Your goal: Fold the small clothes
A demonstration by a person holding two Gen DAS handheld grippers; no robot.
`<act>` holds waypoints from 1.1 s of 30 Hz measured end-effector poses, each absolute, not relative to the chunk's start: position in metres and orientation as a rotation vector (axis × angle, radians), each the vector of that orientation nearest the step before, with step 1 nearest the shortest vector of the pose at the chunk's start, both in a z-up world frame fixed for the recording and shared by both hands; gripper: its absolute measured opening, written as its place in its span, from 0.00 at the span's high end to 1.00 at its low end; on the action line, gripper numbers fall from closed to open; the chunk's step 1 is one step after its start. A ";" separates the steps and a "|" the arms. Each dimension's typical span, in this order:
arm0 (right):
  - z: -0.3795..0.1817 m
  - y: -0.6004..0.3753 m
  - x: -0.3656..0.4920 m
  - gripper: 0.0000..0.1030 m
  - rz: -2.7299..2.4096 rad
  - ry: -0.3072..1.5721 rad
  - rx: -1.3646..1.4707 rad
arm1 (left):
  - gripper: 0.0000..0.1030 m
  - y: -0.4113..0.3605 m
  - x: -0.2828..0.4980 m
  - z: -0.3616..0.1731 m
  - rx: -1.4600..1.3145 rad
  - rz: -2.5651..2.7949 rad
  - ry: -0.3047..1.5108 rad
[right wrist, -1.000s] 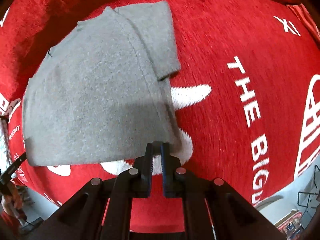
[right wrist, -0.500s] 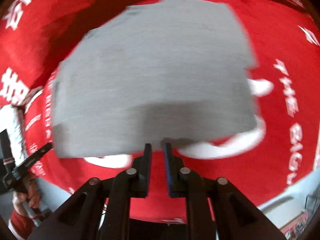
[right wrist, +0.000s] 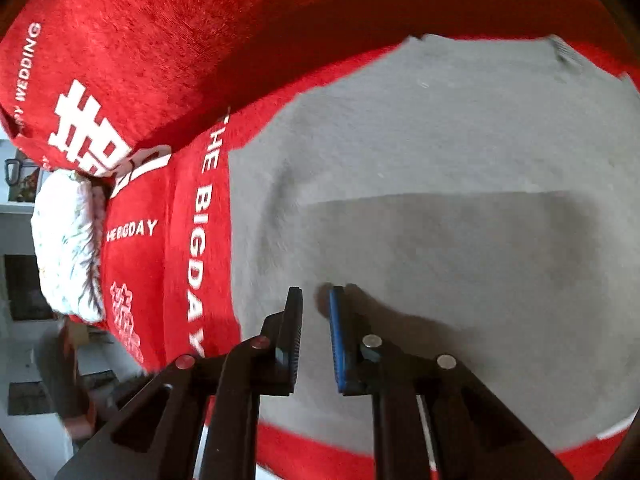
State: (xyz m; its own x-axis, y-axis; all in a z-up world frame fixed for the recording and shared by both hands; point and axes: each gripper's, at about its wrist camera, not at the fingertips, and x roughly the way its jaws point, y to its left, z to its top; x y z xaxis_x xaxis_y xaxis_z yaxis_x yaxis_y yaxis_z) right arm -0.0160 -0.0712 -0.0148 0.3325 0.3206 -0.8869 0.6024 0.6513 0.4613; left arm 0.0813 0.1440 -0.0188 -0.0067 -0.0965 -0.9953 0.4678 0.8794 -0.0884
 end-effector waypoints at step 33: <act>-0.005 -0.067 -0.094 0.55 -0.203 1.336 0.965 | 0.01 0.107 0.087 -0.034 0.303 -0.459 1.520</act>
